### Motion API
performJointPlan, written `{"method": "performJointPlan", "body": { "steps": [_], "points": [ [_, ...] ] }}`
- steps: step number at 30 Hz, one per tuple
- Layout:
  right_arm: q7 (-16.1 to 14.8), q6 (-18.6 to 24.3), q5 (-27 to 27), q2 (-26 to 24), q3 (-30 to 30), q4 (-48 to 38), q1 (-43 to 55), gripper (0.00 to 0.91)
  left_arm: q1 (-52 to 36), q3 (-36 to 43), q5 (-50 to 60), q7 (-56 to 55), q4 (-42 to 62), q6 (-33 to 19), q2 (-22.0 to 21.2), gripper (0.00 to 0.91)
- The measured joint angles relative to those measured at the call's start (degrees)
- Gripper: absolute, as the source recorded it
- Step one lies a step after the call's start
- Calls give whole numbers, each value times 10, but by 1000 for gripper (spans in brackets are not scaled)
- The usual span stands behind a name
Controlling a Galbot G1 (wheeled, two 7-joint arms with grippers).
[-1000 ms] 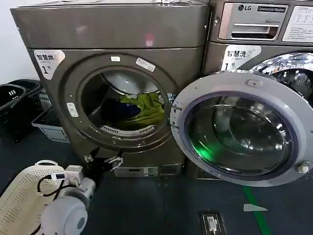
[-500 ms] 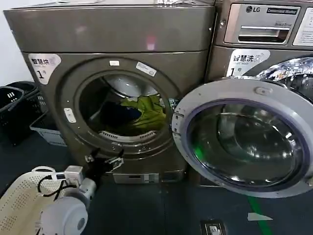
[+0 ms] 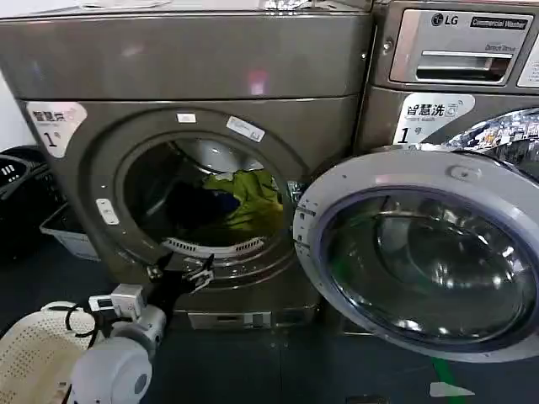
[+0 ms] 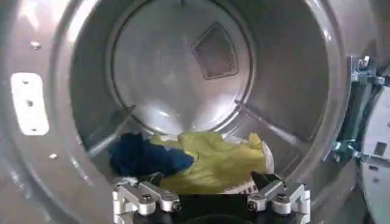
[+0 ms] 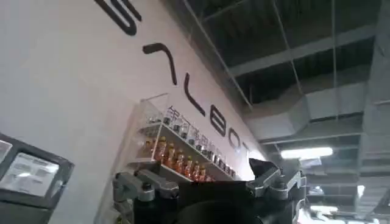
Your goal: Grasp the clothes from the dryer.
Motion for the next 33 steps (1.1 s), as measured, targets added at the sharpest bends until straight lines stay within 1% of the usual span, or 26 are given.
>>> {"method": "performJointPlan", "body": {
  "steps": [12, 33],
  "points": [
    [8, -1, 0, -1, 8, -1, -1, 907, -3, 0, 1, 1, 1, -3, -1, 907],
    [12, -3, 3, -3, 26, -2, -6, 907, -10, 4, 2, 3, 10, -5, 2, 907]
  ]
}}
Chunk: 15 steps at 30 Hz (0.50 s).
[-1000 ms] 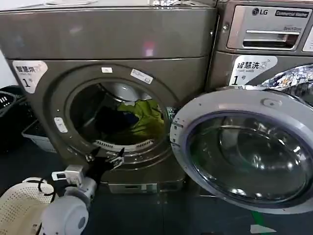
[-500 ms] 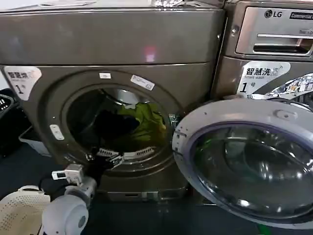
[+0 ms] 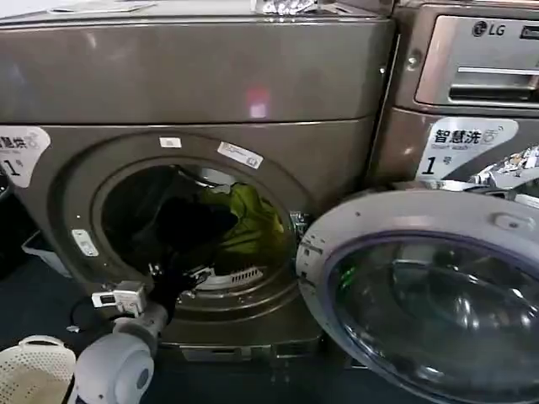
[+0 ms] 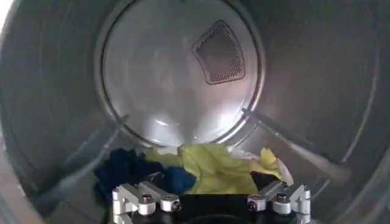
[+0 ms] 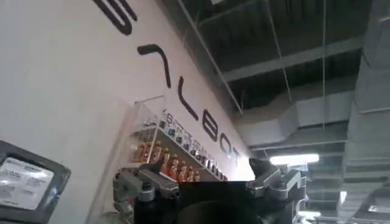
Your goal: Grasp the clothes from the dryer.
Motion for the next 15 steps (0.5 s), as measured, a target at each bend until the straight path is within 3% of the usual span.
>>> {"method": "performJointPlan", "body": {
  "steps": [15],
  "points": [
    [-2, 0, 3, 0, 3, 3, -3, 907, 5, -2, 0, 0, -5, 0, 1, 907]
  ]
}}
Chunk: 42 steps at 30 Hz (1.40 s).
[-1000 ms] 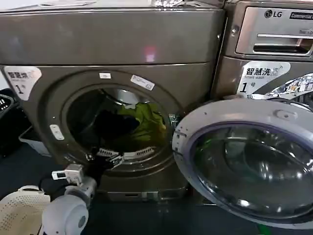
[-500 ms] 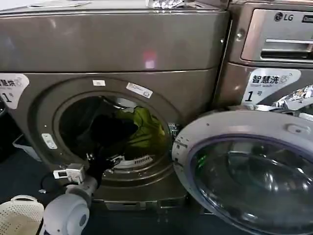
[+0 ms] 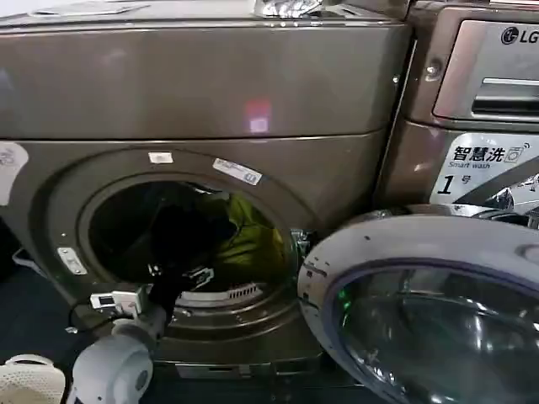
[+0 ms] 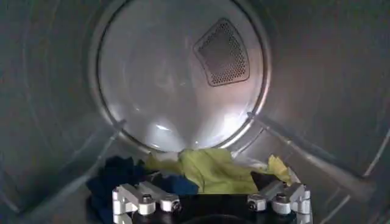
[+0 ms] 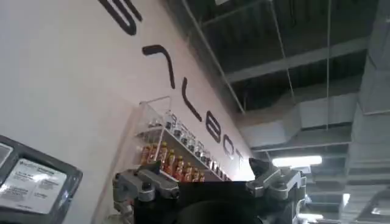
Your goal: Grasp the clothes from the dryer.
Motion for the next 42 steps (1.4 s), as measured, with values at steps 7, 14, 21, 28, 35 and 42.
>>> {"method": "performJointPlan", "body": {
  "steps": [7, 14, 21, 28, 35, 42],
  "points": [
    [-2, 2, 0, 1, 3, 0, 0, 907, -2, 0, 0, 0, 0, 0, -1, 907],
    [-7, 4, 3, 2, 6, 0, -1, 907, -5, 1, 1, 1, 4, -1, -3, 907],
    [-9, 1, 2, 3, 11, -1, -5, 907, -19, 9, 1, 3, 16, -5, -3, 907],
    [-9, -4, -1, 2, 17, 0, -9, 907, -44, 19, 1, 5, 39, -12, -6, 907],
    [-10, -7, -3, 4, 23, 0, -13, 907, -94, 35, 5, 7, 92, -21, -14, 907],
    [-7, -8, -4, 3, 27, 0, -15, 907, -161, 56, 9, 6, 165, -36, -24, 907]
  ]
}}
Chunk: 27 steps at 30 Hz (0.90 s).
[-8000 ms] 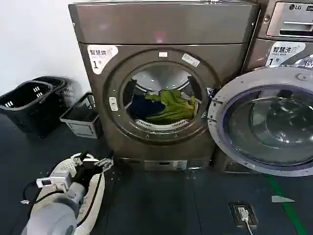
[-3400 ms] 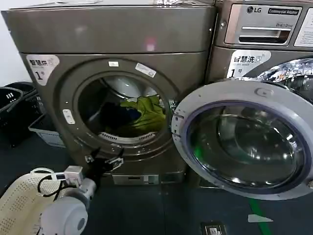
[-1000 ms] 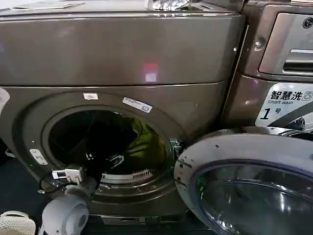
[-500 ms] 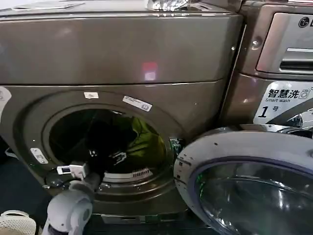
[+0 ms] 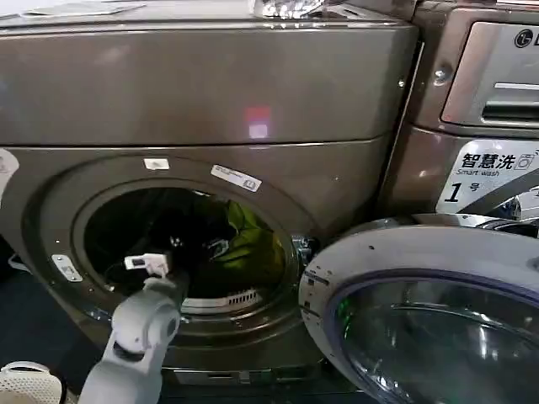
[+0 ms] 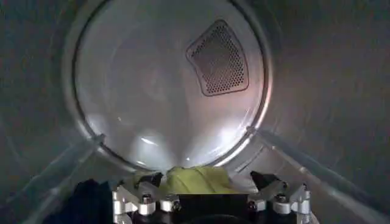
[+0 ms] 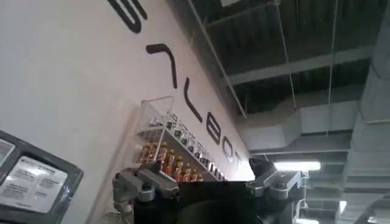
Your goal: Grasp the clothes from the dryer.
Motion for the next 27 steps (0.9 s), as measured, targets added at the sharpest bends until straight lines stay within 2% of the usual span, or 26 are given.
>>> {"method": "performJointPlan", "body": {
  "steps": [9, 27],
  "points": [
    [14, 1, 9, -7, 4, 2, -3, 907, -91, 25, -2, -11, 104, -22, -9, 907],
    [8, 9, 17, -9, -3, 5, 5, 907, -256, 63, 16, 2, 331, -74, -41, 907]
  ]
}}
